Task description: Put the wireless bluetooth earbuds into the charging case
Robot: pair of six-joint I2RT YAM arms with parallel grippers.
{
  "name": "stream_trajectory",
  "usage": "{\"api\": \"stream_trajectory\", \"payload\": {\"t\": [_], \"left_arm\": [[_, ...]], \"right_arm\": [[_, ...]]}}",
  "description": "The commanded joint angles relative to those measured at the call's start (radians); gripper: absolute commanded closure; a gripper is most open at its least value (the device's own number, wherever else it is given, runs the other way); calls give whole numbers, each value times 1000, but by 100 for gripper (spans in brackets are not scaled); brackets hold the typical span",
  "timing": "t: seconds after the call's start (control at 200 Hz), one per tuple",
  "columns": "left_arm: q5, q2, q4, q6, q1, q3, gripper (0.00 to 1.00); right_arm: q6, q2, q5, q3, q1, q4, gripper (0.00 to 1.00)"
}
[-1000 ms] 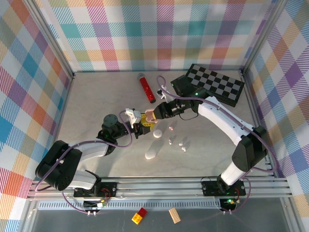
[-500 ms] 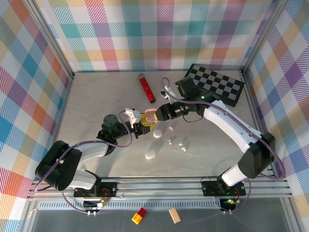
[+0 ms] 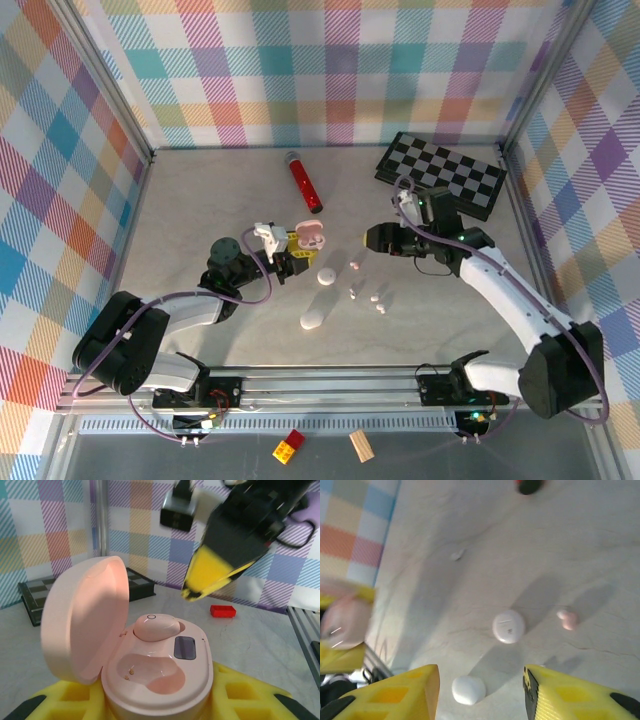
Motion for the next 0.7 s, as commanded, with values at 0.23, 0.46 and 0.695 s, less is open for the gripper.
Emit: {"api": "stream_trajectory", "payload": {"t": [0.23, 0.46, 0.695], "left_arm": [[-2, -82, -1, 11, 11, -21, 73], [7, -95, -22, 14, 11, -20, 73], [11, -101, -31, 9, 11, -16, 72]], "right_arm": [[65, 370, -67, 34, -32, 168, 53], [47, 572, -128, 128, -31, 210, 53], [-7, 688, -180, 198, -32, 173, 53]]}}
